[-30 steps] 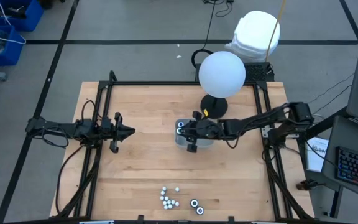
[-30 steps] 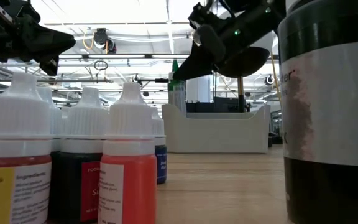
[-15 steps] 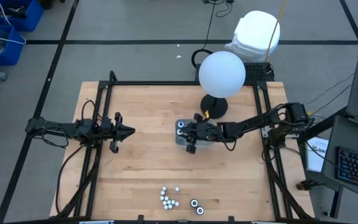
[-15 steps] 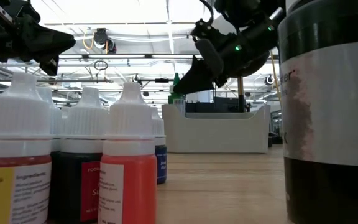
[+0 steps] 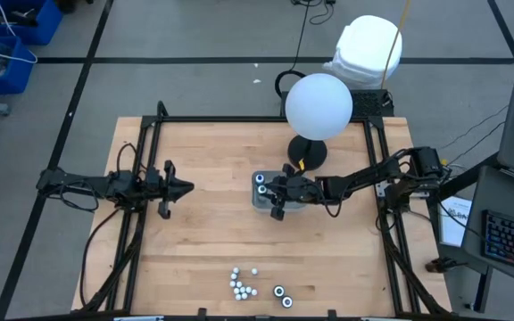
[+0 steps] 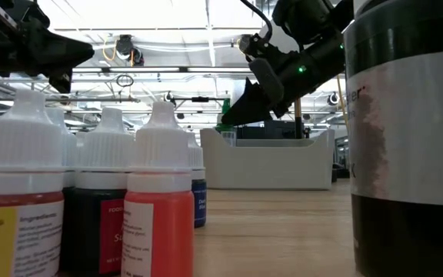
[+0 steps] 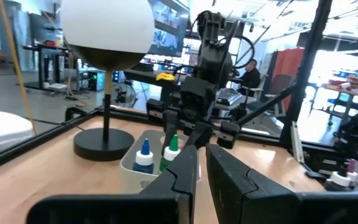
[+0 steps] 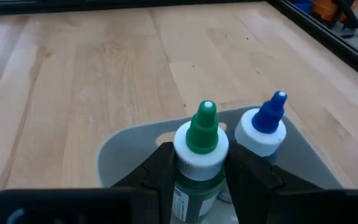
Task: Pick & Place food coloring
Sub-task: Put the green food coloring bottle into the gray bin
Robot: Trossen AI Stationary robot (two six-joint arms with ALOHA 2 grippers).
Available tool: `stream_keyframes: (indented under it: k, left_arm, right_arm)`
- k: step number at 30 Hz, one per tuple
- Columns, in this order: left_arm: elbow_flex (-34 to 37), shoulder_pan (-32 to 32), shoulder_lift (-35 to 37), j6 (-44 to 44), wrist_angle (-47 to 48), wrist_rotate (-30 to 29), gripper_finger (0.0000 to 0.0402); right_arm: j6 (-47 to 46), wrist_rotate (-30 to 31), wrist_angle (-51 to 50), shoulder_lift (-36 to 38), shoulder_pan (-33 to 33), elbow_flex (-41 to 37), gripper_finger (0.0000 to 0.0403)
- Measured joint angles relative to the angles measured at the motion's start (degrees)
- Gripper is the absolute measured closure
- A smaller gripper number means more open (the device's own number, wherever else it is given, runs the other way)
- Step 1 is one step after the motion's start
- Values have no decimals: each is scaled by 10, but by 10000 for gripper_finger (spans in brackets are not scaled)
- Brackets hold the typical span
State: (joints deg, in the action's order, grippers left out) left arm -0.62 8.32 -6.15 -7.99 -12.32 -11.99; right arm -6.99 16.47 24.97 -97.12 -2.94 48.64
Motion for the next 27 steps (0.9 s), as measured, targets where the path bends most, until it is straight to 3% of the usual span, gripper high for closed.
stream_keyframes:
  k: [7,12,27]
  left_arm:
    - [0,0,0,0,0,-15,362]
    - [0,0,0,4,0,-15,362]
    - [0,0,0,3,2,-15,362]
  right_arm:
    - [-7,-3,1,0,0,0,293]
    - [24,-46,30,-14,0,0,292]
    - [0,-14,63,-58,0,1,289]
